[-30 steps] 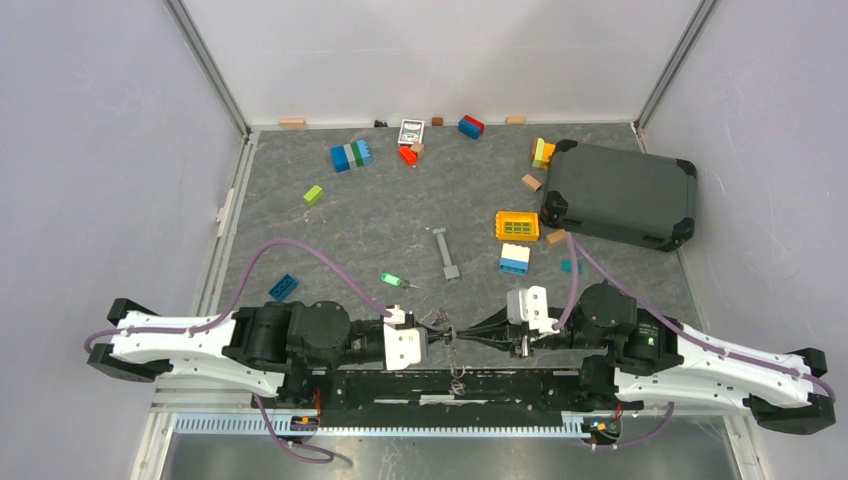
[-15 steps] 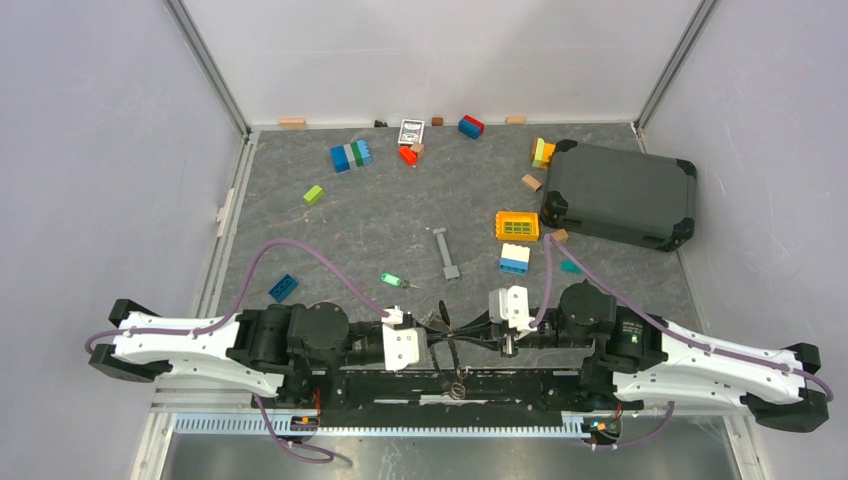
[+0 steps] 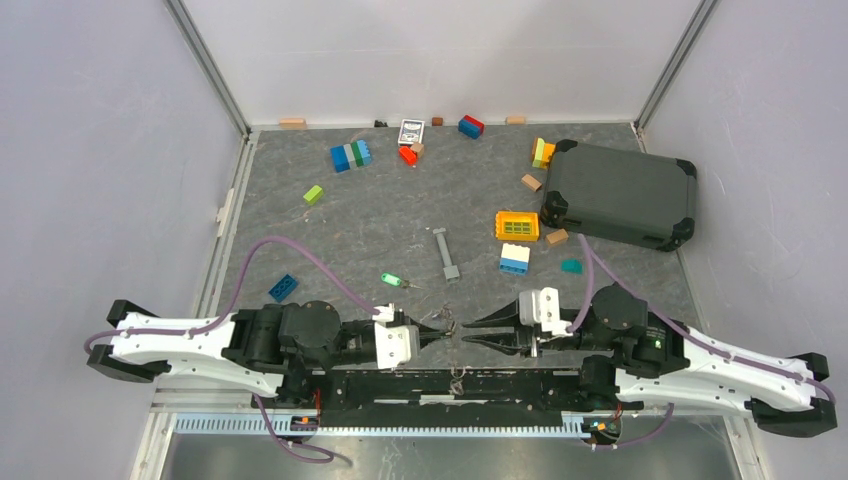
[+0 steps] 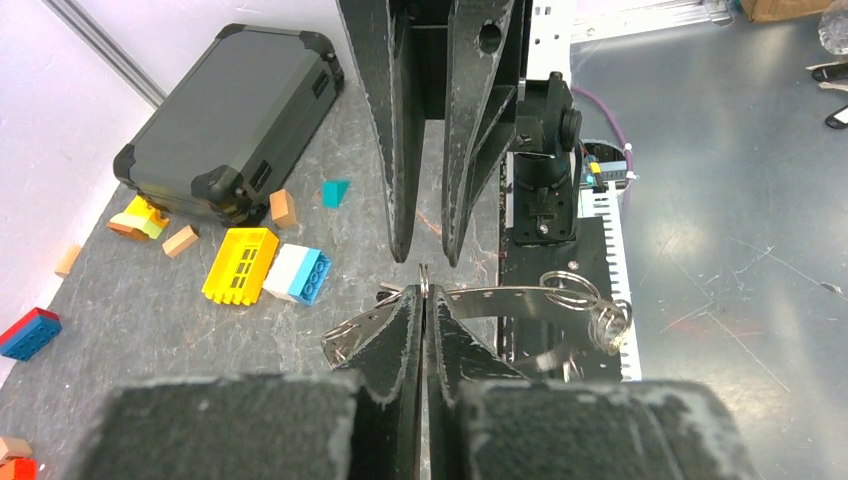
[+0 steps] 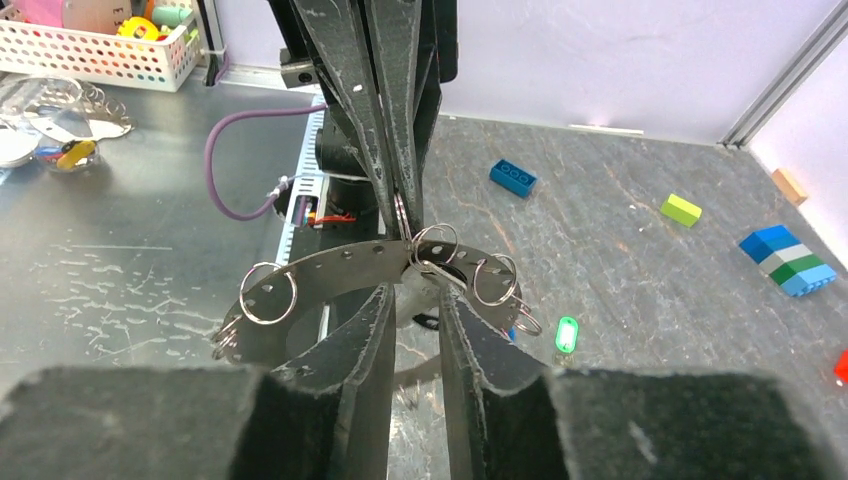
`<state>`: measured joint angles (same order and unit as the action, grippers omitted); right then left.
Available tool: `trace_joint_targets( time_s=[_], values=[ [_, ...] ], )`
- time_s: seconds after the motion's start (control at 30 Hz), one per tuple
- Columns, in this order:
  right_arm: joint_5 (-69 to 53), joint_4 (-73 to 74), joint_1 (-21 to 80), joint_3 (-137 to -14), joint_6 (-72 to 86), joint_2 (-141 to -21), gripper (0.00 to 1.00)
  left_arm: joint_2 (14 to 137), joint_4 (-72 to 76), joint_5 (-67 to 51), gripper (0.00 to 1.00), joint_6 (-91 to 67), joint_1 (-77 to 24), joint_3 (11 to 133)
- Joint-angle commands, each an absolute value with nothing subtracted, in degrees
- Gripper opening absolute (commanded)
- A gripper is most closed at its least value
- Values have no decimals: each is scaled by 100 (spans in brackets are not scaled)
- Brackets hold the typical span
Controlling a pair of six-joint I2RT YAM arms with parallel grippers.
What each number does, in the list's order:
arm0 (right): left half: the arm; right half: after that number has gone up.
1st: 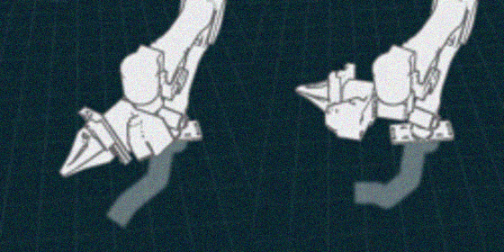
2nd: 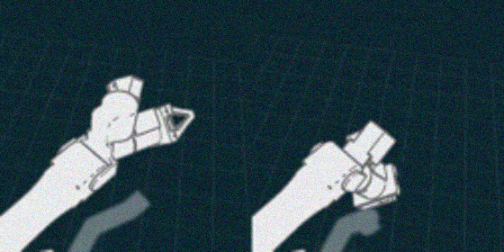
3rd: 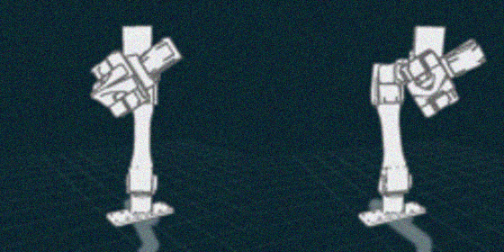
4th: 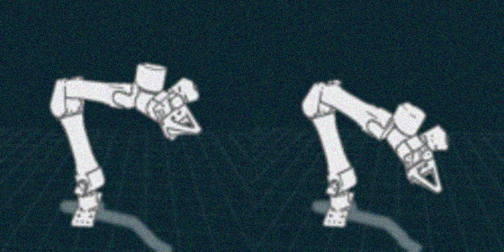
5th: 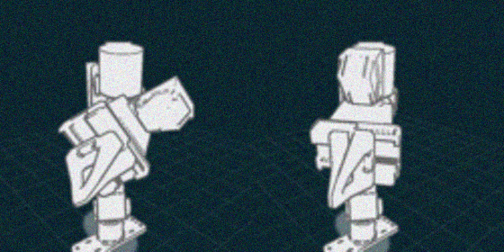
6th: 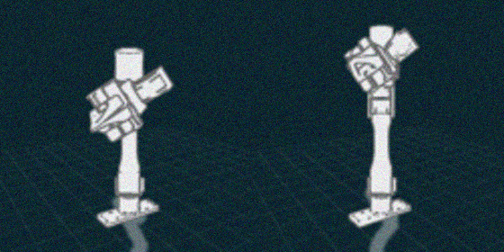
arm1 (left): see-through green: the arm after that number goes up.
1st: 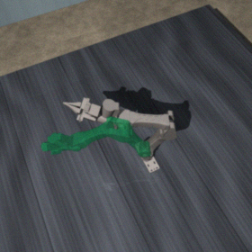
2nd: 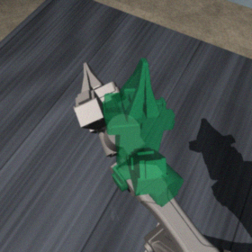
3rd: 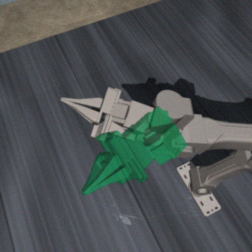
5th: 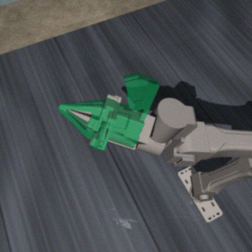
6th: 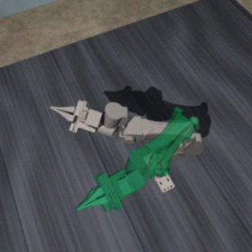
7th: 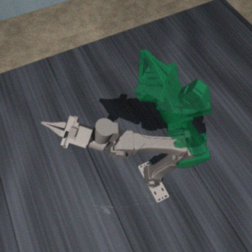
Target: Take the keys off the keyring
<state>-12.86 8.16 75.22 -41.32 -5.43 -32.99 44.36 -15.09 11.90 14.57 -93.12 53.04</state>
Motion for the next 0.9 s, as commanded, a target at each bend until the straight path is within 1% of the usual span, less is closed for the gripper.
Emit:
trace_joint_targets(
  time_s=[0.0, 0.53, 0.7, 0.87],
  values=[
    [-1401, 488, 7523, -4158, -581, -3173, 28, 4335, -1051, 1198, 2, 1305, -9322, 5292],
    [-1615, -146, 7523, -3933, -417, -3322, 32, 4306, -817, 1097, 2, 1314, -9325, 5204],
    [-1647, -314, 7523, -3876, -361, -3381, 32, 4291, -800, 1031, 2, 1317, -9324, 5179],
    [-1664, -351, 7523, -3883, -361, -3478, 30, 4252, -739, 985, 2, 1315, -9322, 5143]
  ],
)
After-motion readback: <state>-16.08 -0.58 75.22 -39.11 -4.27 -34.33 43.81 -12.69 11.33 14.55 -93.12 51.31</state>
